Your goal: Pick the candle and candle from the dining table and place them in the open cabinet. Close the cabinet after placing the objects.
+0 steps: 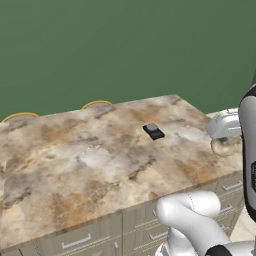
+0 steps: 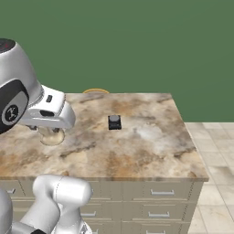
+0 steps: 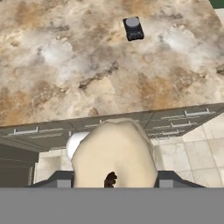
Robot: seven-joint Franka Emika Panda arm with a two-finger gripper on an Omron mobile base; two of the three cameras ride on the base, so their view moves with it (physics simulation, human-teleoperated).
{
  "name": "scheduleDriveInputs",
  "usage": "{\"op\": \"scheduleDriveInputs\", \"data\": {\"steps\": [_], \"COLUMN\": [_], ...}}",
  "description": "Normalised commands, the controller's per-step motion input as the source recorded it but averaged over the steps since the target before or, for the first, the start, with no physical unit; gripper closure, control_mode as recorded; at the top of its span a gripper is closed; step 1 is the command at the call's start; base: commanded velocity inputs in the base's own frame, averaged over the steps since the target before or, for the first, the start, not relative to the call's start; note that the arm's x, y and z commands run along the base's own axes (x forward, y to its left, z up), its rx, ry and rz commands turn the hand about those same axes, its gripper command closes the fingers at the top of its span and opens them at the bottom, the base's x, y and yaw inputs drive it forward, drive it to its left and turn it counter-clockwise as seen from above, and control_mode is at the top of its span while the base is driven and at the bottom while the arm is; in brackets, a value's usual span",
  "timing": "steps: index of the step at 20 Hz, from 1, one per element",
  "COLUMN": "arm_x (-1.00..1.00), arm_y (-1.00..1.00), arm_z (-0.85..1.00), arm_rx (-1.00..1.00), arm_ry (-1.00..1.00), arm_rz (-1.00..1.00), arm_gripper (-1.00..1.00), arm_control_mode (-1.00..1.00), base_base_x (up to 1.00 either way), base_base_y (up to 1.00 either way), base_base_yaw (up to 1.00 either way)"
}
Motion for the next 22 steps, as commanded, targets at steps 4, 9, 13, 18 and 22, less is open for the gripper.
{"op": "scheduleDriveInputs", "data": {"steps": [4, 9, 13, 18, 22], "arm_x": [0.0, 0.0, 0.0, 0.0, 0.0], "arm_y": [0.0, 0.0, 0.0, 0.0, 0.0], "arm_z": [0.0, 0.0, 0.0, 0.0, 0.0], "arm_rx": [0.0, 0.0, 0.0, 0.0, 0.0], "arm_ry": [0.0, 0.0, 0.0, 0.0, 0.0], "arm_rz": [0.0, 0.0, 0.0, 0.0, 0.0], "arm_gripper": [1.0, 1.0, 1.0, 1.0, 1.0], "arm_control_mode": [1.0, 1.0, 1.0, 1.0, 1.0], "base_base_x": [0.01, 0.09, 0.32, 0.19, 0.31], "base_base_y": [-0.78, -1.0, -1.0, -1.0, -1.0], "base_base_yaw": [-0.15, -0.3, -0.61, -0.67, -0.64]}}
